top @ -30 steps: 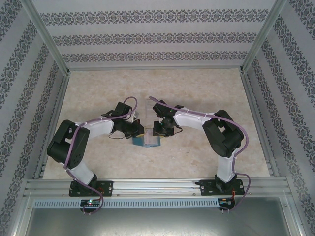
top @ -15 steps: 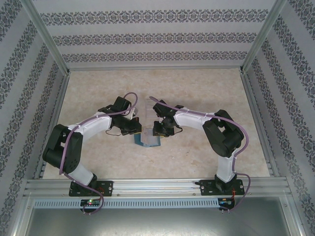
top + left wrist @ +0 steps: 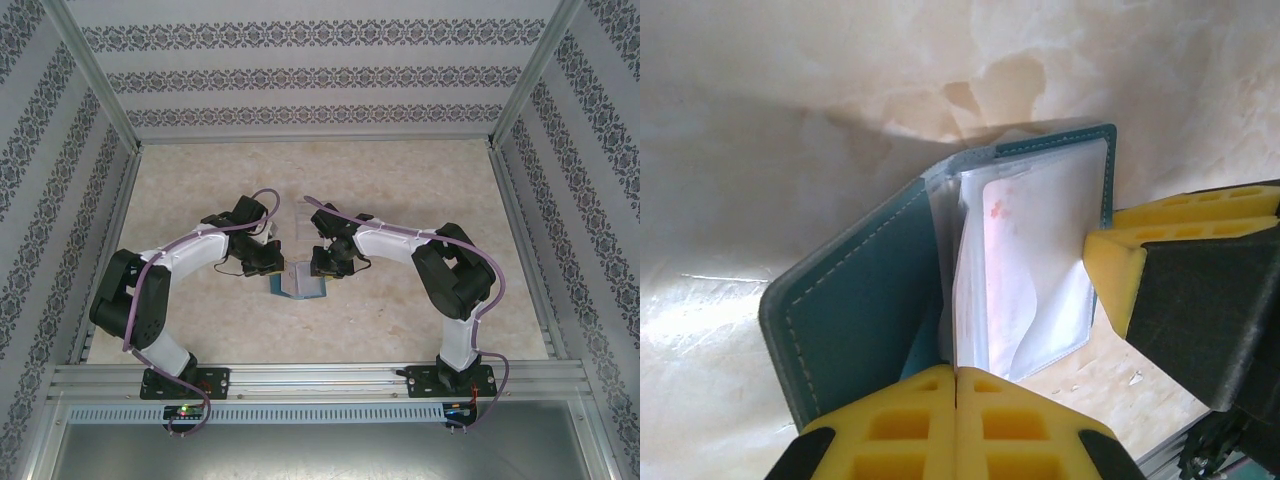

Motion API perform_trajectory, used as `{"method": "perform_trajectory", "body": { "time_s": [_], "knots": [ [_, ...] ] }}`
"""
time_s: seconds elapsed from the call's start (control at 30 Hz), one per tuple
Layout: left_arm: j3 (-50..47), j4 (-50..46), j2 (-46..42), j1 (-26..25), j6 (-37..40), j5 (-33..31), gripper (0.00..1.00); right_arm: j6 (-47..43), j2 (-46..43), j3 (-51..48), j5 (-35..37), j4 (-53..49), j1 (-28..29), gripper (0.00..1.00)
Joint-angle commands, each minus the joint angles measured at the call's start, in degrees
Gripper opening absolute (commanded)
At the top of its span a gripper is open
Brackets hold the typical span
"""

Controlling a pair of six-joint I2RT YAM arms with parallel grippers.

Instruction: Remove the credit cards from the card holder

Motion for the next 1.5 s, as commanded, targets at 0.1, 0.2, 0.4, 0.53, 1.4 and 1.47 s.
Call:
{"method": "perform_trajectory", "body": {
  "time_s": [0.1, 0.2, 0.4, 0.53, 1.4, 1.47],
  "knots": [
    [-1.3, 0.9, 1.0, 0.3, -3.8, -1.7, 0.00, -0.5, -0.3, -1.4, 0.7, -1.5, -0.2, 0.28],
    [-1.2, 1.8, 1.8, 0.3, -4.0, -0.8, 0.01, -0.6, -0.2, -1.3, 0.7, -1.4, -0.2, 0.28],
    [-2.1, 6.0, 3.1, 0.3, -5.2, 3.6, 0.09, -0.6, 0.2, -1.3, 0.3, -1.3, -0.3, 0.28],
    [-2.1, 7.0, 4.1, 0.2, -5.5, 4.8, 0.11, -0.6, 0.2, -1.3, 0.3, -1.3, -0.4, 0.27],
    [5.8, -4.4, 1.0, 0.3, 3.8, 1.4, 0.00, -1.3, -5.9, -0.6, 0.0, -3.6, -2.3, 0.38],
    [6.5, -5.1, 0.5, 0.3, 4.8, 1.5, 0.00, -1.6, -6.9, -0.4, 0.0, -4.1, -2.8, 0.38]
  ]
}}
